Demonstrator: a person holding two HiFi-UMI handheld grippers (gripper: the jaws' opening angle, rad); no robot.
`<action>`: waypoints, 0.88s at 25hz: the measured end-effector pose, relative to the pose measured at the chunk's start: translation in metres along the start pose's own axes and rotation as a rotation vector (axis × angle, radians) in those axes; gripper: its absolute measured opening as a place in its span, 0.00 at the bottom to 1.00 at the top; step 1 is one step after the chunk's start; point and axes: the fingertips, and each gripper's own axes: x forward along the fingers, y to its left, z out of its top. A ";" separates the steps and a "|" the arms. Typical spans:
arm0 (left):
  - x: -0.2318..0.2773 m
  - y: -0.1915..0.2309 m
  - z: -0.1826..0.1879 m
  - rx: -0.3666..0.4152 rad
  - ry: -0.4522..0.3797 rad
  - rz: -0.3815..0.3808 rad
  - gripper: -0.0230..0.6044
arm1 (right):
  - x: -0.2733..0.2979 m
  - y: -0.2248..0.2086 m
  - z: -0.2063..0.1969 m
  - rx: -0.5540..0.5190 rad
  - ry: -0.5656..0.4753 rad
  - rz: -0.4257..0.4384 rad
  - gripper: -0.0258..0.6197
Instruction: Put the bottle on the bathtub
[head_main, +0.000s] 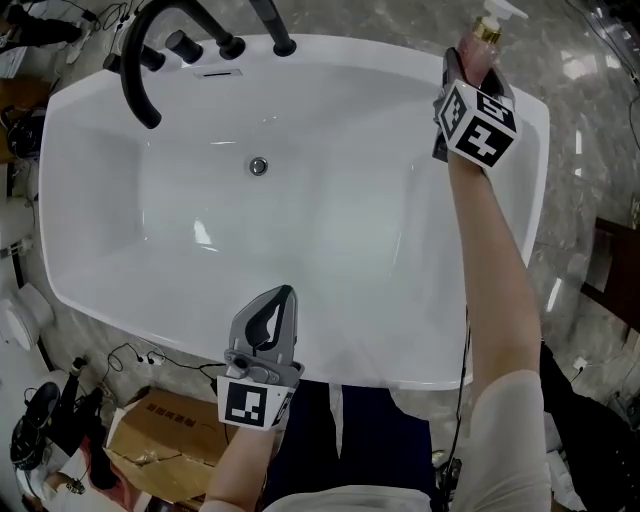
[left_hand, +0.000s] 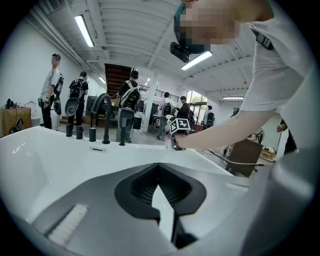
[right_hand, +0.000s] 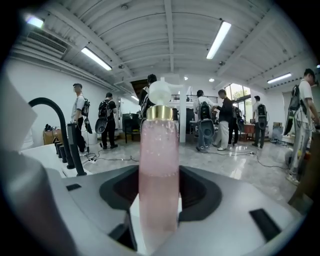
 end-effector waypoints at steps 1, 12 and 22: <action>0.001 0.000 -0.001 -0.005 0.008 0.000 0.05 | 0.003 0.000 0.001 0.004 -0.003 0.000 0.38; 0.008 0.001 0.003 0.010 0.014 -0.005 0.05 | 0.027 -0.005 0.020 0.039 -0.048 -0.017 0.38; 0.011 0.004 -0.002 -0.009 0.034 -0.005 0.05 | 0.010 -0.002 0.006 0.054 -0.099 -0.053 0.38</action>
